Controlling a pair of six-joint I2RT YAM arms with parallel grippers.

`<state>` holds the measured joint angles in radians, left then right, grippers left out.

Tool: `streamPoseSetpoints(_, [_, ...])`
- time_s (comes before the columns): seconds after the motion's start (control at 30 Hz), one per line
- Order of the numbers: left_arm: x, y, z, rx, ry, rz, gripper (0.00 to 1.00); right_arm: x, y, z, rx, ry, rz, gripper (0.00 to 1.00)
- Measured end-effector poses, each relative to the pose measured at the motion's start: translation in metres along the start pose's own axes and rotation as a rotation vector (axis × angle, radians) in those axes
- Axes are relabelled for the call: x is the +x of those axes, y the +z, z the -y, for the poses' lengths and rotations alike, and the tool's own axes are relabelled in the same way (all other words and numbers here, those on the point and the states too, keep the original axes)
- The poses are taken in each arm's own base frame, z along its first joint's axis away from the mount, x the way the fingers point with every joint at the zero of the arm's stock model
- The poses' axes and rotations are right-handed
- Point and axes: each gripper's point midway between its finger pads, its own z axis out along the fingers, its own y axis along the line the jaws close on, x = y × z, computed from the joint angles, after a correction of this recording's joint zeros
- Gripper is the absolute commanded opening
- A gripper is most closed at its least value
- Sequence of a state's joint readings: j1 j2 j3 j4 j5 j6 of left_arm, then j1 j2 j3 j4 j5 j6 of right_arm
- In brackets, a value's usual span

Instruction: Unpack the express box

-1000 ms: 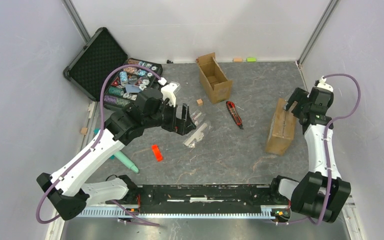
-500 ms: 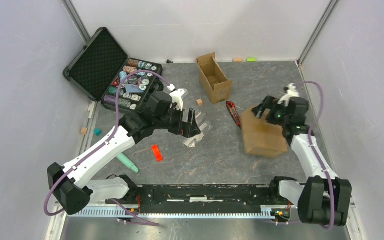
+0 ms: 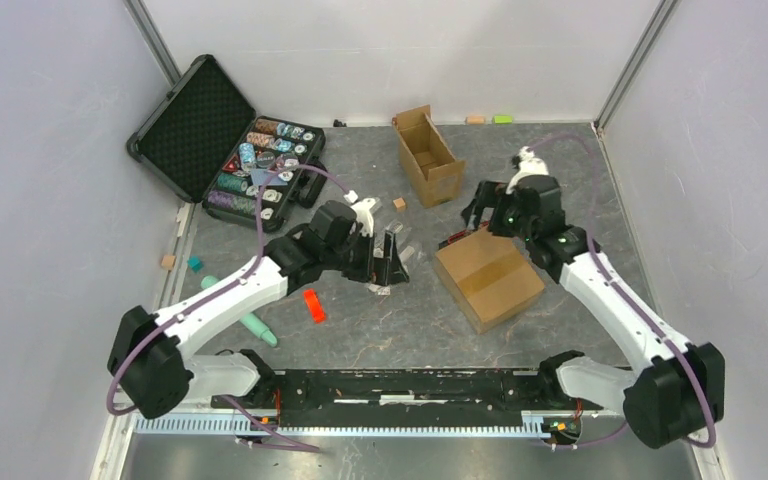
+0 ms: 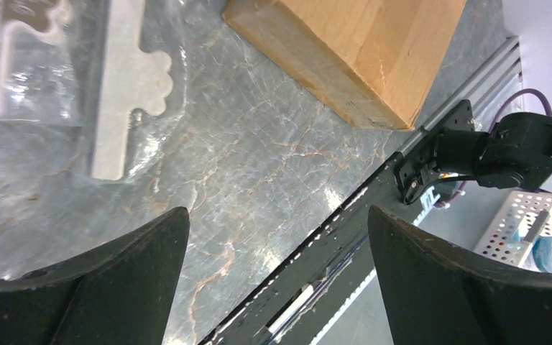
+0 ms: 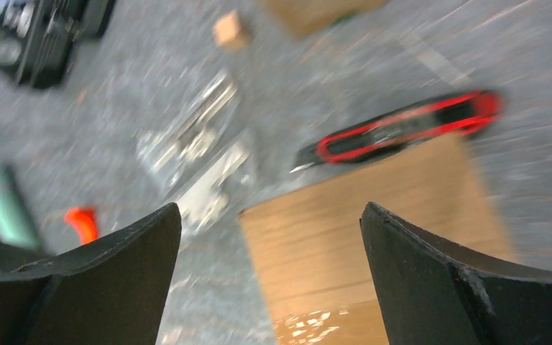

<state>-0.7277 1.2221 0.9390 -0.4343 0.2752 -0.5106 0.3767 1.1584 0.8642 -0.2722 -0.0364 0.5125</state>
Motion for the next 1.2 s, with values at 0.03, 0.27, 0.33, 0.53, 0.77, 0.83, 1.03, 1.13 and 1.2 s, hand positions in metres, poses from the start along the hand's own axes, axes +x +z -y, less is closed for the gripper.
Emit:
streamPoseSetpoints(0.03, [0.006, 0.007, 0.0, 0.017, -0.023, -0.015, 1.0, -0.012, -0.004, 0.011, 0.048, -0.006, 0.037, 0.98])
streamPoseSetpoints(0.27, [0.035, 0.068, 0.006, 0.106, -0.147, -0.093, 1.0, 0.019, -0.024, 0.13, 0.382, 0.068, 0.032, 0.98])
streamPoseSetpoints(0.33, [0.039, 0.085, 0.007, 0.126, -0.184, -0.098, 1.0, 0.057, -0.021, 0.141, 0.401, 0.074, -0.06, 0.98])
streamPoseSetpoints(0.53, [0.035, 0.124, -0.031, 0.086, -0.339, -0.023, 1.0, 0.079, -0.013, 0.123, 0.294, 0.115, -0.054, 0.98])
streamPoseSetpoints(0.77, [-0.027, 0.108, -0.122, -0.024, -0.519, 0.195, 1.0, 0.121, 0.0, 0.038, 0.038, 0.139, -0.123, 0.98])
streamPoseSetpoints(0.83, [-0.032, 0.104, -0.129, -0.048, -0.53, 0.211, 1.0, 0.138, -0.003, 0.014, -0.034, 0.147, -0.172, 0.98])
streamPoseSetpoints(1.03, [-0.03, 0.08, -0.112, -0.054, -0.502, 0.189, 1.0, 0.146, -0.001, 0.005, -0.047, 0.16, -0.206, 0.93])
streamPoseSetpoints(1.13, [-0.035, 0.054, -0.091, -0.018, -0.454, 0.212, 1.0, 0.144, 0.002, 0.002, -0.058, 0.163, -0.197, 0.77])
streamPoseSetpoints(1.2, [-0.036, 0.037, -0.074, 0.019, -0.421, 0.224, 0.99, 0.141, 0.003, -0.001, -0.071, 0.165, -0.188, 0.71])
